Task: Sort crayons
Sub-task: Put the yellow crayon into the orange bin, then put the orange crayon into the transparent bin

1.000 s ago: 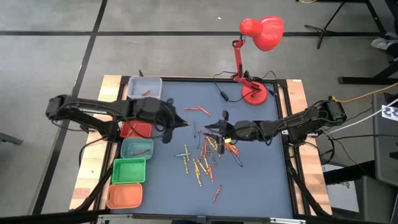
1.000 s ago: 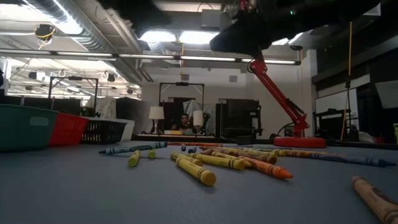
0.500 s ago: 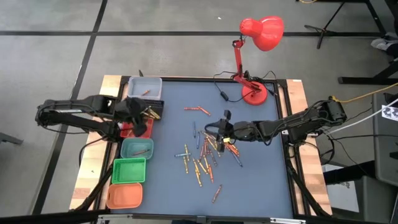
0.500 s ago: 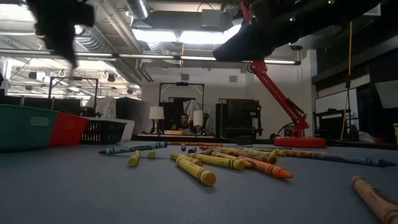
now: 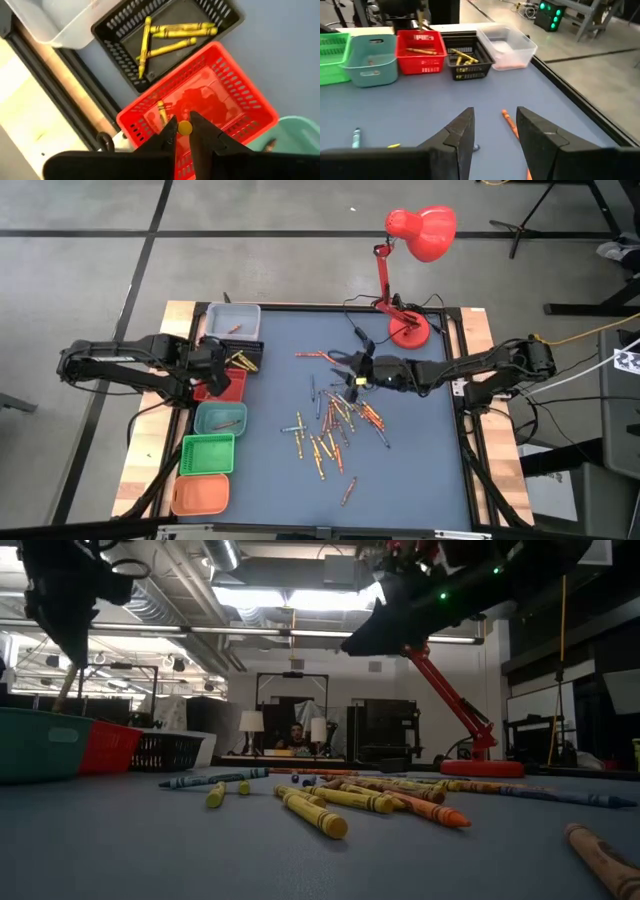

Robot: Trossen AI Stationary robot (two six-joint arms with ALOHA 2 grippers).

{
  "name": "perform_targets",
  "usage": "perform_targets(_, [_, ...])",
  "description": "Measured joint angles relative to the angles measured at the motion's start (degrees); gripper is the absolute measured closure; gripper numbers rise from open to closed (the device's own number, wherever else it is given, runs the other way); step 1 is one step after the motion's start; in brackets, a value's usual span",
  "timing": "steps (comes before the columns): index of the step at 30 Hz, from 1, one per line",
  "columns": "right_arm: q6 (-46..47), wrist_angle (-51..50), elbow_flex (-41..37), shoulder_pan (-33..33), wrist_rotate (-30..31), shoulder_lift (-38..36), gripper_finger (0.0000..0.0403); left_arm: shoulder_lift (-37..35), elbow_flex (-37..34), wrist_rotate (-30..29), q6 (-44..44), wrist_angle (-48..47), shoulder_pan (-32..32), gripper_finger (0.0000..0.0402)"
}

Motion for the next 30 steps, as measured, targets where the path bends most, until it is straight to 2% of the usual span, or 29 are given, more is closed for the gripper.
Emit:
perform_targets(7, [1.21, 0.87, -0.02, -4.65, -2.93, 4.68, 0.0258, 0.0, -4.33, -0.05, -0.11, 0.66, -0.02, 0.0339])
perform_targets(12, [1.18, 2.32, -0.02, -7.07, -2.97, 10.23, 0.0258, -0.02, -6.09, -0.05, -0.11, 4.77, -0.02, 0.0321])
perform_targets(17, [1.22, 3.5, -0.04, -9.55, -3.26, 15.57, 0.0258, 0.0, -6.25, -0.04, -0.04, 13.0, -0.02, 0.0321])
perform_targets(20, [1.23, 5.43, 0.0, -10.77, -6.1, 18.33, 0.0258, -0.01, -6.25, -0.04, 0.33, 18.52, -0.02, 0.0322])
perform_targets(22, [1.22, 5.36, -0.04, -11.5, -8.07, 19.67, 0.0258, 0.0, -6.25, -0.05, 2.3, 22.35, -0.02, 0.0322])
perform_targets(30, [1.3, 8.03, 0.0, -12.52, -8.32, 24.14, 0.0258, 0.0, -6.25, -0.04, 10.58, 34.76, -0.02, 0.0322])
